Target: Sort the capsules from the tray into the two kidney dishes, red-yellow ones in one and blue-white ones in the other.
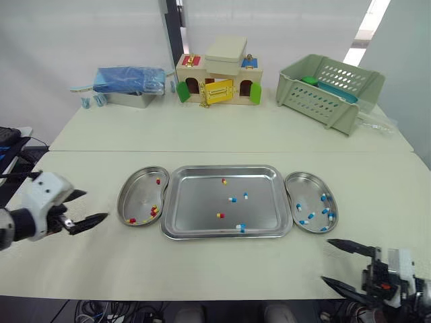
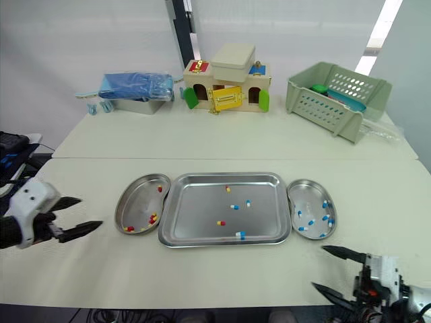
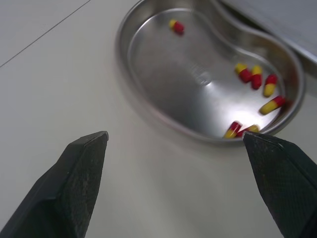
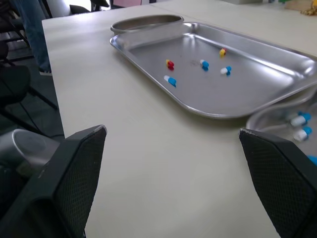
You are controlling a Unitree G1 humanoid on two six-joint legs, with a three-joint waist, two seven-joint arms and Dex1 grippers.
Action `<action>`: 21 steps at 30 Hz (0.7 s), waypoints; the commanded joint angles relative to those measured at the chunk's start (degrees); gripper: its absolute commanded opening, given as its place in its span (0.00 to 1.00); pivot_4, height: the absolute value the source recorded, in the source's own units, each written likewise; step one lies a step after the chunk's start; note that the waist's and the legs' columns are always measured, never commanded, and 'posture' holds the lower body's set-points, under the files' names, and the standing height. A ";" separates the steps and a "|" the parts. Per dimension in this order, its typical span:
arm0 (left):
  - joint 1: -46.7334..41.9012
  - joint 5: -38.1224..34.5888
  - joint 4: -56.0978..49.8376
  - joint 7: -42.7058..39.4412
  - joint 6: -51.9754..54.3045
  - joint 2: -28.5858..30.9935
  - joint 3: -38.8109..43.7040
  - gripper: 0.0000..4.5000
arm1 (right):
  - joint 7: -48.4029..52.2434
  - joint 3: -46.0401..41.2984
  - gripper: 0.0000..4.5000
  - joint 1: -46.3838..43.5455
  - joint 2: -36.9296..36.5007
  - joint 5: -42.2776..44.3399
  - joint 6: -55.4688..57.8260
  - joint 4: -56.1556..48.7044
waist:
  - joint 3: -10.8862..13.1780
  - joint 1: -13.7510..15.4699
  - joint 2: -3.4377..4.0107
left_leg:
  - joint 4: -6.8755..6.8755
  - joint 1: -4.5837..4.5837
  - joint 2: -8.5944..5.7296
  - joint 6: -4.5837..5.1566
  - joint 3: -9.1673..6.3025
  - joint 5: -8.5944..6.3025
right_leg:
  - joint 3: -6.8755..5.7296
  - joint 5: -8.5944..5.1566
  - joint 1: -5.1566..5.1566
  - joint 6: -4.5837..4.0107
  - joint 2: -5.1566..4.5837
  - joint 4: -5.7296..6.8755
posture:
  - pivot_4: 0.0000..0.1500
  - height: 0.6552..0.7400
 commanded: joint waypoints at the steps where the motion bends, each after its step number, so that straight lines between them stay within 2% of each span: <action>1: -3.08 -1.36 -5.71 -0.49 0.25 -1.15 -4.53 1.00 | -4.27 2.13 1.00 0.00 1.47 -0.12 2.00 -5.56 | 0.00 0.00 -0.01 | 0.00 0.00 0.00 0.00 -0.02 0.00 | -0.01 0.00 0.00 0.00 0.01 0.00 | 1.00 1.00; 8: -12.69 -0.58 -11.11 -1.30 -0.17 -6.10 -18.20 1.00 | -10.96 7.05 1.00 0.17 4.92 -3.38 3.25 -9.40 | -0.01 0.07 -0.01 | 0.02 -0.01 -0.02 0.00 -0.03 0.00 | -0.01 0.00 0.00 0.00 0.01 -0.02 | 1.00 1.00; 16: -23.06 6.93 -4.70 -2.73 -6.22 -14.78 -33.33 1.00 | -14.36 9.58 1.00 0.89 6.73 -5.31 2.36 -9.47 | -0.01 0.03 0.00 | 0.03 -0.01 -0.04 0.00 -0.04 0.00 | 0.00 0.00 -0.02 0.00 0.02 0.00 | 1.00 1.00; 21: -27.51 9.85 0.37 -3.79 -8.97 -18.26 -37.04 1.00 | -15.44 9.61 1.00 1.95 6.93 -5.63 1.61 -9.65 | -0.01 -0.06 0.00 | 0.05 -0.01 -0.05 0.01 -0.05 0.00 | -0.01 0.00 -0.02 0.00 0.03 0.00 | 1.00 1.00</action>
